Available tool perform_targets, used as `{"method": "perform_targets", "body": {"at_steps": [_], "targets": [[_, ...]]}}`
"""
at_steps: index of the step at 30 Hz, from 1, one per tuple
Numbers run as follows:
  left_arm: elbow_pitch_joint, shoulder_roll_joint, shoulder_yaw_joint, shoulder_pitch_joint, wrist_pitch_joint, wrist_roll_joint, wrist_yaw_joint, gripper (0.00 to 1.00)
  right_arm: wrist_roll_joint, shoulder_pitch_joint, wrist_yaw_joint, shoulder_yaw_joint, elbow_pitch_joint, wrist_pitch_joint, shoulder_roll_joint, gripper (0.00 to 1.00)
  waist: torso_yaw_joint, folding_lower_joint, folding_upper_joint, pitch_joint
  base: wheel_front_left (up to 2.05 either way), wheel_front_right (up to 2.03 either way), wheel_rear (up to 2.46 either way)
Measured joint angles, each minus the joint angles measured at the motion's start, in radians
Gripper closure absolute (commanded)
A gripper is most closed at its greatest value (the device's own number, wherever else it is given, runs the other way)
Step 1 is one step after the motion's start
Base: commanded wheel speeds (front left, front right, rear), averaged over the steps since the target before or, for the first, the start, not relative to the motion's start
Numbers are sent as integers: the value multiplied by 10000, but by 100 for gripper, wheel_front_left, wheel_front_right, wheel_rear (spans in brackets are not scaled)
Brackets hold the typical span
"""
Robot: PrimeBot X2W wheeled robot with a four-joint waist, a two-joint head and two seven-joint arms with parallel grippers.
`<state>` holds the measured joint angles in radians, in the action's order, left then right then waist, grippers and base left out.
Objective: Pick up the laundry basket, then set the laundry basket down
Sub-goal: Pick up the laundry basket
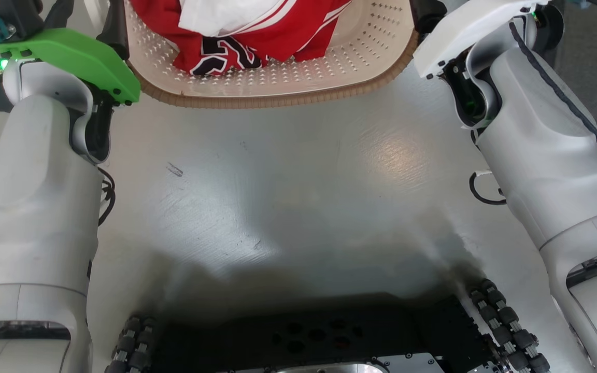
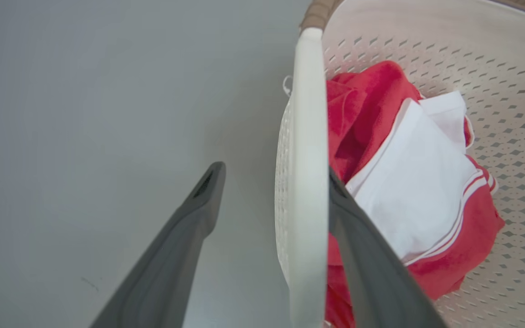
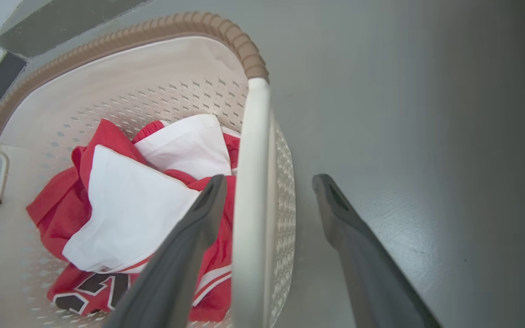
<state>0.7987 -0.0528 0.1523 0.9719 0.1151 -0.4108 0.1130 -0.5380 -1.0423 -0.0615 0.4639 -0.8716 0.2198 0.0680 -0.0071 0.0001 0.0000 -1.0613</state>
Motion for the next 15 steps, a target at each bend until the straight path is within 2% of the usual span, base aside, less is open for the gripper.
{"method": "perform_targets", "body": {"at_steps": [14,15], "targets": [[886,104,286,569,46,-174,104,0,-621,-467,-15,568,-522,98,6,0,118,0,0,-218,0,0,0],[951,107,307,606,48,-178,104,8,-650,-493,-15,598,-562,98,6,0,123,0,0,-226,0,0,0]]}}
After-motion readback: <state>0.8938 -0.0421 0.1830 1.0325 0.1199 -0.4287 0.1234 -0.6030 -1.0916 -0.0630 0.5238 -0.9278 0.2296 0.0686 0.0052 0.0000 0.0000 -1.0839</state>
